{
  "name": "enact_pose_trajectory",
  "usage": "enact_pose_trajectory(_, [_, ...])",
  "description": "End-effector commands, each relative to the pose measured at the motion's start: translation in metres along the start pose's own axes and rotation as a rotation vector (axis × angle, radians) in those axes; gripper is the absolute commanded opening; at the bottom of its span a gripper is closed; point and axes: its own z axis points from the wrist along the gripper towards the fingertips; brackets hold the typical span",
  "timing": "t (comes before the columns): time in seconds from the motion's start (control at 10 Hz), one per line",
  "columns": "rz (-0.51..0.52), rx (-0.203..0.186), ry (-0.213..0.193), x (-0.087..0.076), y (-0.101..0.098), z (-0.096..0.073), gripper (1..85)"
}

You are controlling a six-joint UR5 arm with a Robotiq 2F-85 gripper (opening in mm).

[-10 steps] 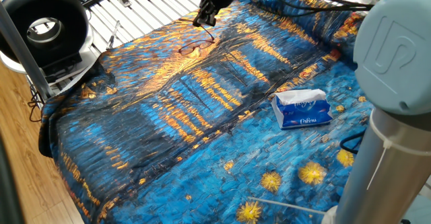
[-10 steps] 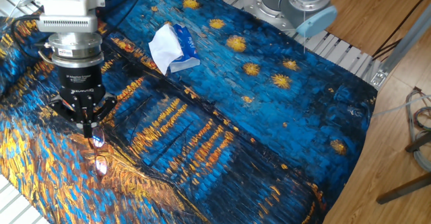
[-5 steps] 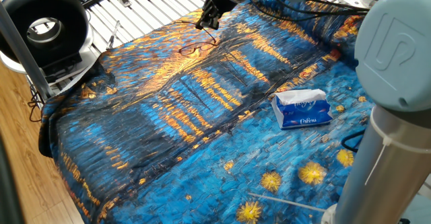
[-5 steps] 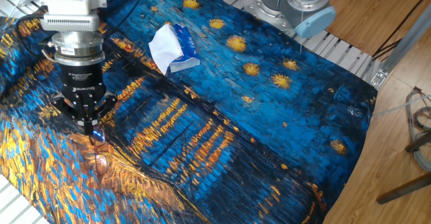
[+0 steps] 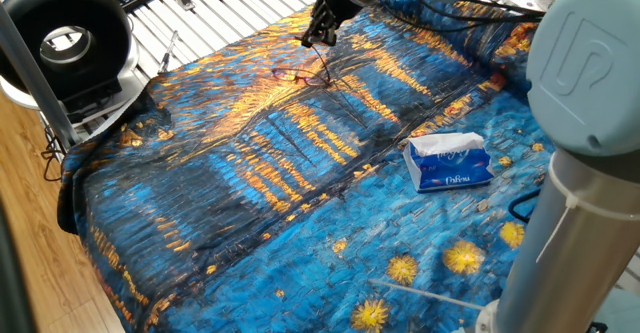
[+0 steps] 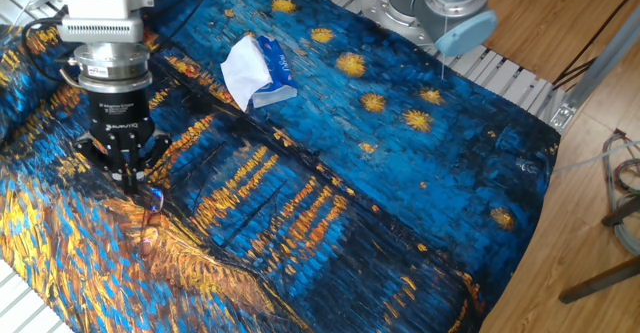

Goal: Unfold the leg of the glasses (with one hand)

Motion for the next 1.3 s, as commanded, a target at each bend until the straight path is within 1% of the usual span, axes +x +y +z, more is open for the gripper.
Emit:
enact_pose_trajectory(0.0, [-0.005,-0.003,0.002,0.008,-0.003,-0.002,31.3])
enact_pose_trajectory(0.1, [-0.002,-0.007,0.013,0.012,-0.002,-0.003,33.7])
enact_pose_trajectory(0.2, [-0.001,-0.003,0.03,0.017,-0.003,-0.005,35.0])
enact_pose_trajectory(0.3, [0.003,-0.001,0.051,0.023,-0.004,-0.007,36.3])
enact_pose_trajectory(0.4, [0.008,0.005,0.079,0.031,-0.006,-0.012,38.0])
enact_pose_trajectory(0.5, [0.013,0.006,0.102,0.037,-0.007,-0.014,37.3])
enact_pose_trajectory(0.6, [0.013,0.005,0.117,0.041,-0.007,-0.014,37.0])
enact_pose_trajectory(0.7, [0.015,-0.001,0.127,0.041,-0.006,-0.013,35.0])
enact_pose_trajectory(0.8, [0.011,-0.005,0.142,0.039,-0.009,-0.012,29.3])
enact_pose_trajectory(0.9, [0.008,-0.008,0.16,0.036,-0.014,-0.011,26.7])
enact_pose_trajectory(1.0, [0.0,-0.008,0.181,0.03,-0.02,-0.009,21.3])
enact_pose_trajectory(1.1, [0.002,-0.008,0.193,0.02,-0.025,-0.006,16.7])
enact_pose_trajectory(1.2, [0.011,-0.013,0.198,0.011,-0.027,-0.003,13.3])
